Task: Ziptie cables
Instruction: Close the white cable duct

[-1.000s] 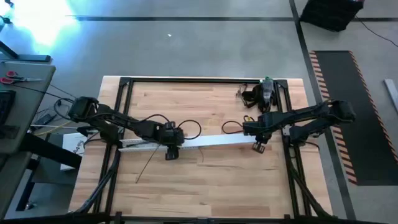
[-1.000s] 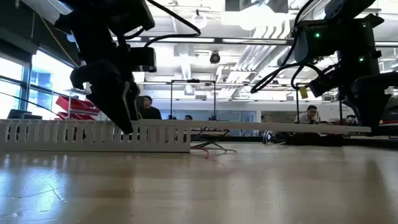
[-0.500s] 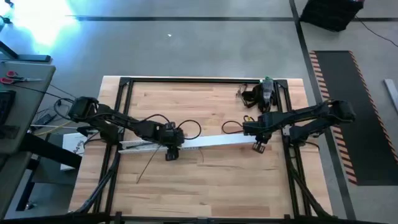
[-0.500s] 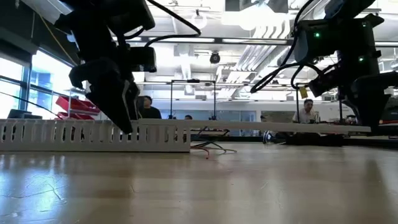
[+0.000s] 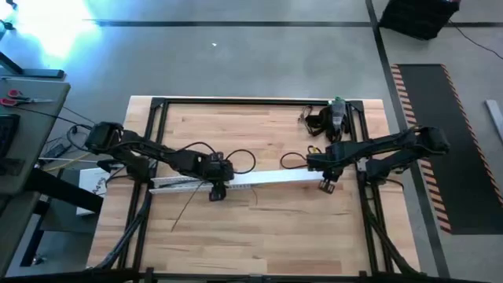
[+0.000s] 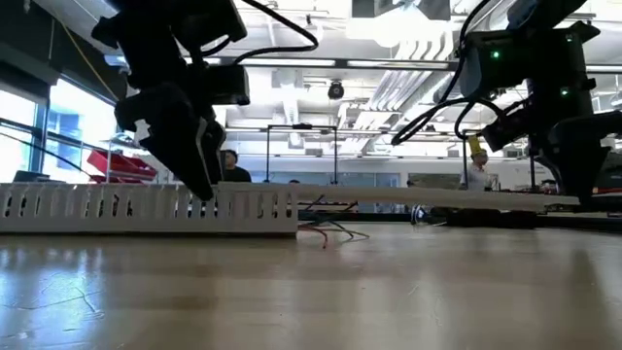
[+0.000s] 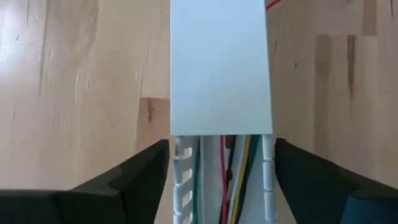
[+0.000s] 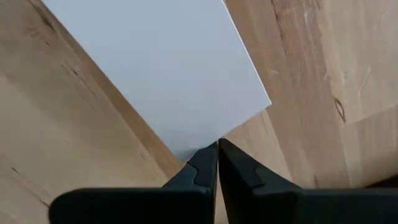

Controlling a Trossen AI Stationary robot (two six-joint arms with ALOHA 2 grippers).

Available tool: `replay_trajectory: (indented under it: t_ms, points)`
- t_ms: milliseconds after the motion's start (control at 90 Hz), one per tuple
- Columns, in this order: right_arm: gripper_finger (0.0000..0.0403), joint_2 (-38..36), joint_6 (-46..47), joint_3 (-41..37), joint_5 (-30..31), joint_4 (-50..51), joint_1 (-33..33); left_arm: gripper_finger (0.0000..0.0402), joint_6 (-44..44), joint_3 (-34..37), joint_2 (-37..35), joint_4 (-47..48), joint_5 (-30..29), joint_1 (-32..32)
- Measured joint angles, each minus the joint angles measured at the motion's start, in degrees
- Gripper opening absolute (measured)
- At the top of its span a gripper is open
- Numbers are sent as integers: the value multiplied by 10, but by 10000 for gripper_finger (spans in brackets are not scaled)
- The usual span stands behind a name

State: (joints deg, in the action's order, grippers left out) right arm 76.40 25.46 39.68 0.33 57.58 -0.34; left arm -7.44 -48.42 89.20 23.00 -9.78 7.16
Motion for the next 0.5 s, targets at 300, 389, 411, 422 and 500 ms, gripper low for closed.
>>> replay_trajectory:
  t_ms: [300,389,411,422,500]
  points:
    - [0,0,-4,0,0,2,0,255,2,1,11,-22,-21,0]
    - [0,0,-10,3,1,-15,0,243,4,1,13,-20,-26,0]
    - [0,0,-13,3,3,-15,0,240,4,1,13,-20,-25,0]
    - [0,0,-14,3,4,-15,0,239,4,1,13,-20,-25,0]
    - [0,0,-19,3,8,-19,0,232,5,1,15,-20,-28,0]
